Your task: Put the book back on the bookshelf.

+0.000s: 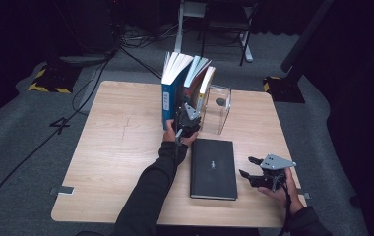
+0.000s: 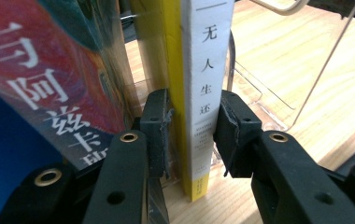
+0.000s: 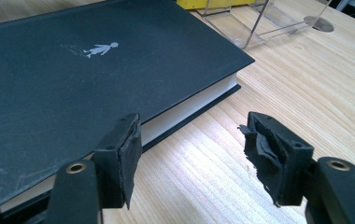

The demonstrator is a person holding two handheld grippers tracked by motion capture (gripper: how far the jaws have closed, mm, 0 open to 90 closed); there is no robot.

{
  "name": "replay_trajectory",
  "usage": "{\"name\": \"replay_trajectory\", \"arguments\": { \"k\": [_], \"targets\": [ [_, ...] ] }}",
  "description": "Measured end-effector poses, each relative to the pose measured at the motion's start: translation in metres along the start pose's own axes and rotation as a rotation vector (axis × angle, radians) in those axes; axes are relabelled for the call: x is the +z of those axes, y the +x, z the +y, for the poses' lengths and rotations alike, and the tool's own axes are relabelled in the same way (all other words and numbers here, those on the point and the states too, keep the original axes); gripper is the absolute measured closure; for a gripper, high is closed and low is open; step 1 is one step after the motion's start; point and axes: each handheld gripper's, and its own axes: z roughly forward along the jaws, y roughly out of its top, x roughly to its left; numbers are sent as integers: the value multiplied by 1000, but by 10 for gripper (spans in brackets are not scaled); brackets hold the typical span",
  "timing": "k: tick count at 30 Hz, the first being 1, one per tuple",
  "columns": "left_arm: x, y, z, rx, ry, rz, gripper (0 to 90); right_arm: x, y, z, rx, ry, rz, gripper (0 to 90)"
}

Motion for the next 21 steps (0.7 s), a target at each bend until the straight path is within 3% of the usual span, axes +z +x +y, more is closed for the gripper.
{"name": "replay_trajectory", "arguments": {
  "k": [4, 14, 21],
  "targets": [
    [-6, 2, -2, 13, -3, -19, 669, 0, 0, 0, -2, -2, 0, 371],
    [-25, 6, -10, 100, 26, -59, 604, 0, 0, 0, -1, 6, 4, 371],
    [-41, 16, -22, 117, 41, -69, 573, 0, 0, 0, -2, 8, 4, 371]
  ]
}}
